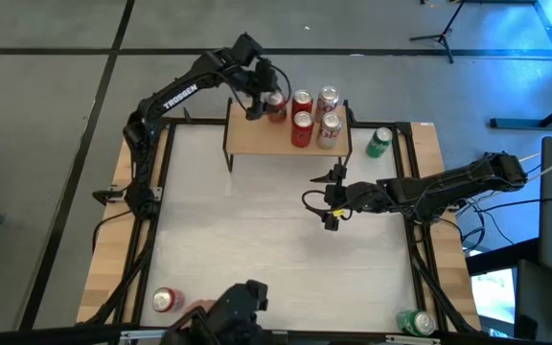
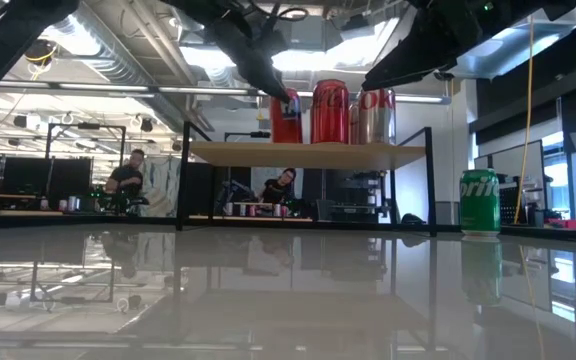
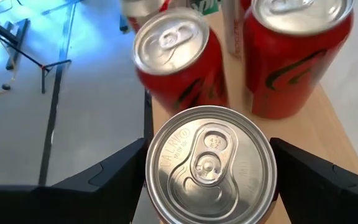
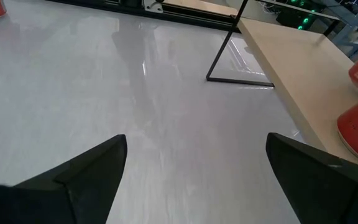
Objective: Place canned beverage on shelf
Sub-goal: Put the right red soda can on the shelf, then put the red soda can on the shelf aligned with the other red soda can
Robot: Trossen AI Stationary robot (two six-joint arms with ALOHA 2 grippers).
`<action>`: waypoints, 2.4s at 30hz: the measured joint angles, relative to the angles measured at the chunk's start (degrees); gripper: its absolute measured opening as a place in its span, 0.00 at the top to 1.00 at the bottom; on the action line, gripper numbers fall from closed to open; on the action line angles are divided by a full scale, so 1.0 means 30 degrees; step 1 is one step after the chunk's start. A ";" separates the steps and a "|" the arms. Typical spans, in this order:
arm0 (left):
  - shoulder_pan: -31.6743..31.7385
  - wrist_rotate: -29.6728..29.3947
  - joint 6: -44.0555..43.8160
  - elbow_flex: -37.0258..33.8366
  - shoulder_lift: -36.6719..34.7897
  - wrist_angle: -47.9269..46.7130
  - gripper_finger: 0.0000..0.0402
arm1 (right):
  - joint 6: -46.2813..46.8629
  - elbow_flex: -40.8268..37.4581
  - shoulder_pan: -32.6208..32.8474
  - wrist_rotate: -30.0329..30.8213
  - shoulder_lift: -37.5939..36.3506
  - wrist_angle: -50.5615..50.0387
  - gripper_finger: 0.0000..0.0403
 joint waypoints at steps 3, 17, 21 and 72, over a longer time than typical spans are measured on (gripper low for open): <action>0.0303 0.0175 -0.0013 0.0000 -0.0007 -0.0533 0.27 | 0.0000 0.0000 0.0002 0.0000 0.0000 -0.0006 0.05; -0.0062 0.0705 -0.0101 0.0000 -0.0007 -0.0868 0.27 | 0.0000 0.0000 -0.0002 0.0000 -0.0007 0.0078 0.05; -0.0102 0.0531 -0.0163 0.0000 -0.0007 -0.0861 0.27 | 0.0000 0.0000 0.0000 0.0000 -0.0015 0.0080 0.05; -0.2441 -0.4855 -0.2777 0.4062 -0.0146 -0.1523 0.13 | 0.0000 0.0000 0.0002 0.0006 -0.0015 0.0082 0.05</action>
